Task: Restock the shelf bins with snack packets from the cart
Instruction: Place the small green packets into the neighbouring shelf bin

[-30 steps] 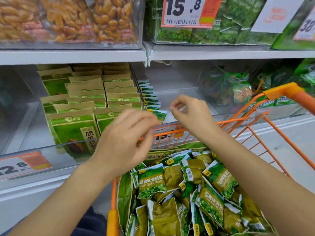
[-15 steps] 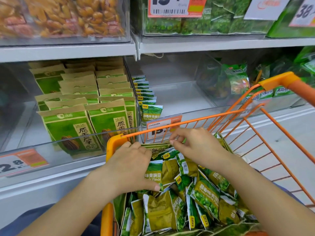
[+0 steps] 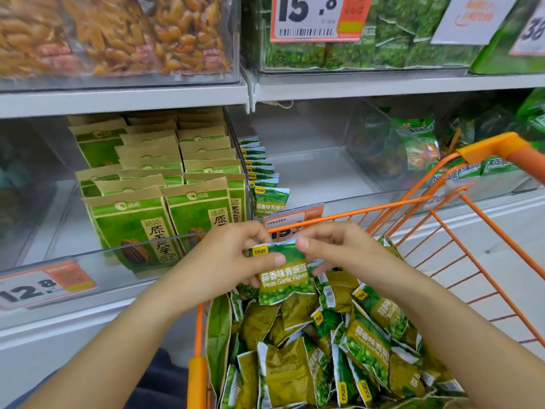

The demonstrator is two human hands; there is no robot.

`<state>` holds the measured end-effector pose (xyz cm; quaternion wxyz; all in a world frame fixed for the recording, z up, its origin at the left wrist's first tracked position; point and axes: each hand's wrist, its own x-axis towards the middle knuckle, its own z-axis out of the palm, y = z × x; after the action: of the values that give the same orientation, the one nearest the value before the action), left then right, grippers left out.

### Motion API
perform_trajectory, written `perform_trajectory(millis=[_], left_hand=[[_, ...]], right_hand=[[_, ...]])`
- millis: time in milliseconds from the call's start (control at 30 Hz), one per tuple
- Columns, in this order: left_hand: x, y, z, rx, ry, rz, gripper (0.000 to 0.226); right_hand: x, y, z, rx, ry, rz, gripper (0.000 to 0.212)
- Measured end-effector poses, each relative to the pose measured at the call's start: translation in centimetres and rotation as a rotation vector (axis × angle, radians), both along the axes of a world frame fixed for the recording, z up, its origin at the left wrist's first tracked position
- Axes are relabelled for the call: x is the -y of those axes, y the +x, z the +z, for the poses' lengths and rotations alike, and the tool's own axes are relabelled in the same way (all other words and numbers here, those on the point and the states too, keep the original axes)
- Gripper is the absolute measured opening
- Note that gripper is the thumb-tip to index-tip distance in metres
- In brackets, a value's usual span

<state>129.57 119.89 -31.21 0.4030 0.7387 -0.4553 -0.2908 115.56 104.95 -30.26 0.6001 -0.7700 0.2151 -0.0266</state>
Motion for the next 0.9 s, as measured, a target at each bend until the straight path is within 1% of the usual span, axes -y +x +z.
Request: perform_trajectory(millis=[67, 100, 133, 167, 233, 267, 300, 333, 367, 433, 467, 533, 600, 633, 667, 733, 800, 833, 867, 900], left_hand=[[0.1, -0.3, 0.1, -0.017, -0.037, 0.049, 0.032], [0.1, -0.6, 0.0, 0.024, -0.059, 0.066, 0.034], [0.1, -0.8, -0.1, 0.142, -0.104, 0.090, 0.035], [0.1, -0.7, -0.2, 0.346, -0.179, 0.129, 0.035], [0.2, 0.0, -0.3, 0.837, -0.341, 0.204, 0.027], [0.3, 0.6, -0.4, 0.982, -0.389, 0.218, 0.022], [0.4, 1.4, -0.7, 1.064, -0.397, 0.229, 0.020], [0.4, 2.0, -0.9, 1.097, -0.370, 0.245, 0.022], [0.5, 2.4, -1.1, 1.112, -0.314, 0.251, 0.025], [0.6, 2.7, -1.5, 1.146, -0.215, 0.228, 0.032], [0.6, 2.7, -1.6, 1.150, -0.189, 0.216, 0.033], [0.4, 2.8, -1.4, 1.132, -0.177, 0.215, 0.032], [0.3, 3.0, -1.2, 1.128, -0.178, 0.207, 0.029], [0.3, 3.1, -1.1, 1.133, -0.177, 0.200, 0.028], [0.2, 3.1, -1.1, 1.134, -0.175, 0.195, 0.027], [0.2, 3.2, -1.1, 1.135, -0.172, 0.188, 0.027], [0.2, 3.3, -1.0, 1.138, -0.165, 0.182, 0.027], [0.2, 3.3, -1.1, 1.142, -0.166, 0.179, 0.027], [0.2, 3.3, -1.1, 1.144, -0.166, 0.177, 0.027], [0.2, 3.4, -1.1, 1.146, -0.168, 0.178, 0.027]], right_hand=[[0.1, 0.0, 0.0, 0.024, -0.015, 0.011, 0.018], [0.1, -0.1, 0.1, 0.027, -0.025, 0.018, 0.013], [0.2, -0.2, 0.3, 0.024, -0.020, 0.012, 0.008], [0.3, -0.2, 0.7, 0.023, -0.004, -0.010, 0.008], [1.4, 0.0, 1.8, 0.061, -0.025, -0.127, 0.016], [2.2, 0.2, 2.4, 0.116, -0.065, -0.200, 0.016], [3.1, 0.7, 3.1, 0.173, -0.114, -0.263, 0.013], [4.0, 1.5, 3.5, 0.214, -0.178, -0.309, 0.010], [4.8, 2.4, 4.0, 0.233, -0.248, -0.334, 0.013], [6.1, 4.8, 3.7, 0.193, -0.375, -0.322, 0.016], [6.7, 6.1, 3.3, 0.123, -0.442, -0.297, 0.014], [7.4, 8.5, 2.0, -0.123, -0.539, -0.216, 0.016], [7.8, 10.5, 0.9, -0.411, -0.661, -0.111, 0.028], [7.9, 11.2, 0.3, -0.510, -0.702, -0.057, 0.034], [7.8, 11.7, 0.0, -0.558, -0.706, -0.013, 0.037], [7.5, 12.6, -0.5, -0.553, -0.639, 0.014, 0.033], [7.0, 13.2, -0.8, -0.487, -0.502, -0.031, 0.015], [6.7, 13.5, -1.0, -0.454, -0.468, -0.052, 0.010], [6.6, 13.7, -1.1, -0.422, -0.465, -0.063, 0.014], [6.6, 13.9, -1.4, -0.399, -0.507, -0.064, 0.016]])
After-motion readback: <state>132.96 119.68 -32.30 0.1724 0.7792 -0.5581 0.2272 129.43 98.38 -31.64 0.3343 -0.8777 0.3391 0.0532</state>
